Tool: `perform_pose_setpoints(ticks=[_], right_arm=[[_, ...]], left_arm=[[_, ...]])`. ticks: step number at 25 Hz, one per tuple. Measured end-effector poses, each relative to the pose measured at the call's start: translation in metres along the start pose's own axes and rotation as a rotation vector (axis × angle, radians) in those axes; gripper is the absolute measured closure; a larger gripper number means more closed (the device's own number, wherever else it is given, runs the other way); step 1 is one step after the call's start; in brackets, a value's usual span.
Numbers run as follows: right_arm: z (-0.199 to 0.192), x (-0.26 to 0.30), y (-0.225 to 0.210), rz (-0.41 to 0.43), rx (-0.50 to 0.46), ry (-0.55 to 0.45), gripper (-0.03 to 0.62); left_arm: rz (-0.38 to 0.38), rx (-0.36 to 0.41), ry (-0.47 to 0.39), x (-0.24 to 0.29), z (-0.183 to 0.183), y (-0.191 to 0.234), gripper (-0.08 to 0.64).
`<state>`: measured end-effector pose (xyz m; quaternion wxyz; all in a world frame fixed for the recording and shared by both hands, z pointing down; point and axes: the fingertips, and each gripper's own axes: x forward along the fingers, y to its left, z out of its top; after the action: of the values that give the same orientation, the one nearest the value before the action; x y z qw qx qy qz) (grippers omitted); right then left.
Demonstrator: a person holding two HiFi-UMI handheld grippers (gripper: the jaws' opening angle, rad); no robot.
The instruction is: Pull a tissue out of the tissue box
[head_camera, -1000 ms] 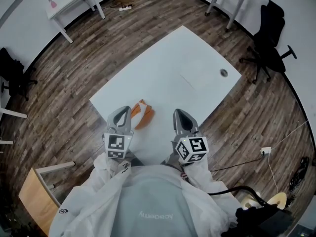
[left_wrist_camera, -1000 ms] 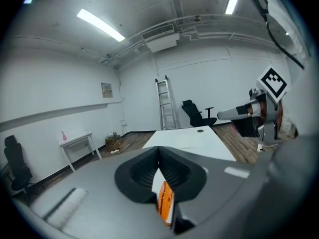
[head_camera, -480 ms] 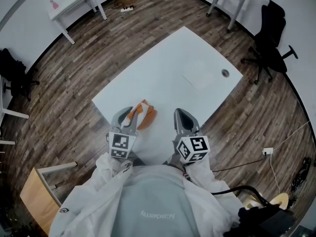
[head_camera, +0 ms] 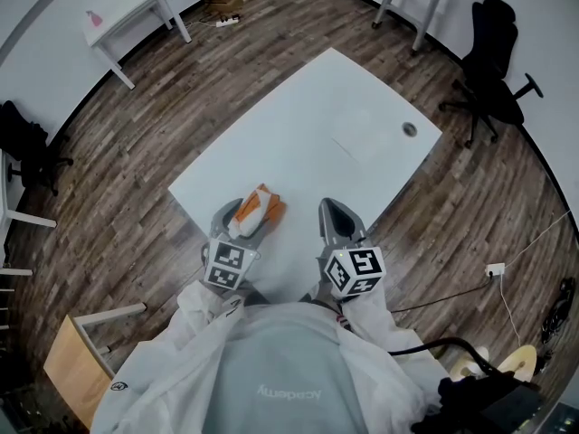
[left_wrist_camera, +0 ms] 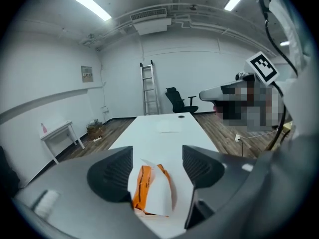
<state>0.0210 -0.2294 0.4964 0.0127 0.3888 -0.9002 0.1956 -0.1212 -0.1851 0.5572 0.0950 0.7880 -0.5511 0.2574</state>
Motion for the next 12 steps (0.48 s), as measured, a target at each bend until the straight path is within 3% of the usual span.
perform_pose_setpoints(ticks=[5, 12], right_arm=[[0.001, -0.006, -0.005, -0.021, 0.006, -0.005, 0.591], [0.002, -0.017, -0.018, -0.059, 0.022, -0.017, 0.591]], left_arm=[[-0.047, 0.017, 0.062, 0.016, -0.025, -0.012, 0.224], [-0.047, 0.017, 0.166, 0.036, -0.044, -0.014, 0.229]])
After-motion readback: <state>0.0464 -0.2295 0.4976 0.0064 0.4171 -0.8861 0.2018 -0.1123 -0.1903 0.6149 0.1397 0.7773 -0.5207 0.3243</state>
